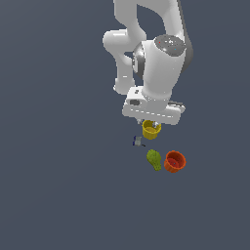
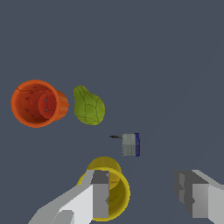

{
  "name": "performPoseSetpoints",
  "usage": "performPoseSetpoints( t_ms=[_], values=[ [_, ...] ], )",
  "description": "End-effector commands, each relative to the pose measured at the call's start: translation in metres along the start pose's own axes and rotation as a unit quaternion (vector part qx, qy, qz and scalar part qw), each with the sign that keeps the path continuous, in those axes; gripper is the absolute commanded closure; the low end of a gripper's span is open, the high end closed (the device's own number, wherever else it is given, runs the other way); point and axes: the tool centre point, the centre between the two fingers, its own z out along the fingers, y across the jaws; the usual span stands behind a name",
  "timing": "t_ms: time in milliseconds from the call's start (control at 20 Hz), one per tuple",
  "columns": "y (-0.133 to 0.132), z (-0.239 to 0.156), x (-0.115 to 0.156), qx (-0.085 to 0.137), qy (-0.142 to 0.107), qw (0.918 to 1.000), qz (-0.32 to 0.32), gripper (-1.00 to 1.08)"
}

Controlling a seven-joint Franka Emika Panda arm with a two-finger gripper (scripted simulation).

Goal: Pick up a designated object from a clutter of objects.

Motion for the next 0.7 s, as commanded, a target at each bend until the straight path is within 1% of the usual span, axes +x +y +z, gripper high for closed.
performPoseSetpoints(
  t_ms=[0, 400, 650],
  values=[
    [-0.013, 0.016, -0.011, -0.003, -0.004, 0.9999, 0.015, -0.20],
    [-0.051, 0.065, -0.050, -0.011, -0.016, 0.9981, 0.059, -0.20],
    [-0.068, 0.088, -0.073, -0.015, -0.021, 0.9964, 0.080, -0.20]
  ],
)
